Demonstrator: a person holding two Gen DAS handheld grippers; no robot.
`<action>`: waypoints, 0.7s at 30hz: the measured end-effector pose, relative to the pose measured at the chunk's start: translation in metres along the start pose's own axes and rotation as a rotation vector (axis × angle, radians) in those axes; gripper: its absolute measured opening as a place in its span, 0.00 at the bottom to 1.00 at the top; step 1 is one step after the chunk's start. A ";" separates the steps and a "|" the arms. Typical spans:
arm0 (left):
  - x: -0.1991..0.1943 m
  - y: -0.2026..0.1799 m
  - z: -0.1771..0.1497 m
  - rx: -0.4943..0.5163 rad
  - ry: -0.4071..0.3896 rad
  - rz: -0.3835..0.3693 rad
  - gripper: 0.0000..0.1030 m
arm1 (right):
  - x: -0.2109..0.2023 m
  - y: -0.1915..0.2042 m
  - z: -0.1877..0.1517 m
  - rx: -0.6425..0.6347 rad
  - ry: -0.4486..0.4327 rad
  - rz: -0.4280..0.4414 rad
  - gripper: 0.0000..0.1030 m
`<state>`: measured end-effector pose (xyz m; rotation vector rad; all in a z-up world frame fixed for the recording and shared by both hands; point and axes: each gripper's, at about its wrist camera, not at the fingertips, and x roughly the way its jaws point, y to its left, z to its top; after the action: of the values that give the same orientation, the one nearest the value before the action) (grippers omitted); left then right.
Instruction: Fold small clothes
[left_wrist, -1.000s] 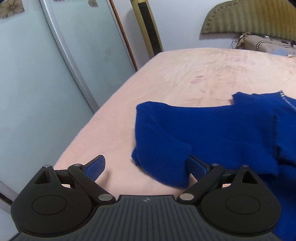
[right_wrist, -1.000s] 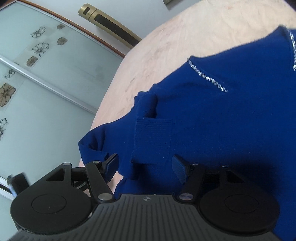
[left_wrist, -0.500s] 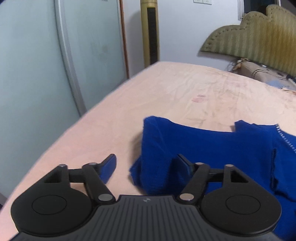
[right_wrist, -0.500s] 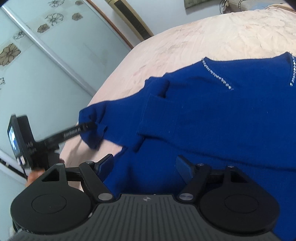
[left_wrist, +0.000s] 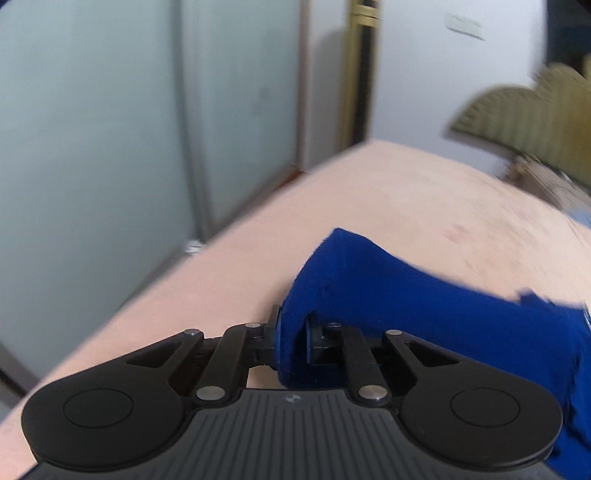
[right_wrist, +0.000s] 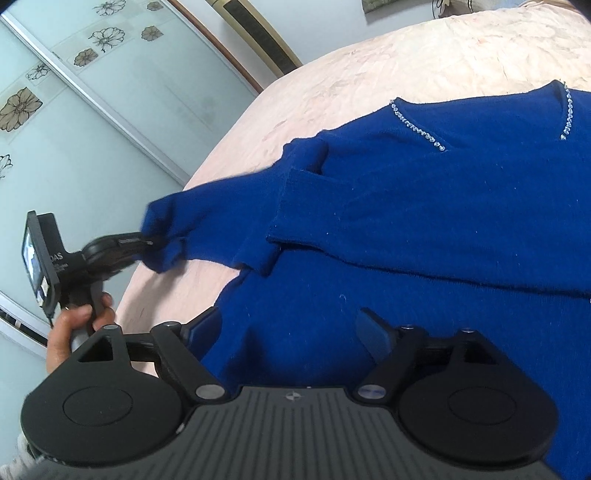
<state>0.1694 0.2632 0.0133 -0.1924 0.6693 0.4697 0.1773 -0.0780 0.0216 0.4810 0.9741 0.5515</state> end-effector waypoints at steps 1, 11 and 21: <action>0.001 0.007 0.004 -0.013 0.002 0.028 0.11 | -0.001 0.000 -0.001 0.000 0.000 0.001 0.82; -0.009 0.056 0.021 -0.094 -0.046 0.233 0.11 | 0.005 0.001 0.001 0.006 -0.002 0.006 0.83; -0.026 0.034 0.028 -0.137 -0.105 0.329 0.11 | -0.013 -0.017 0.003 0.044 -0.046 -0.012 0.85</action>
<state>0.1506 0.2932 0.0502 -0.1858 0.5680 0.8373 0.1777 -0.0996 0.0216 0.5248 0.9458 0.5066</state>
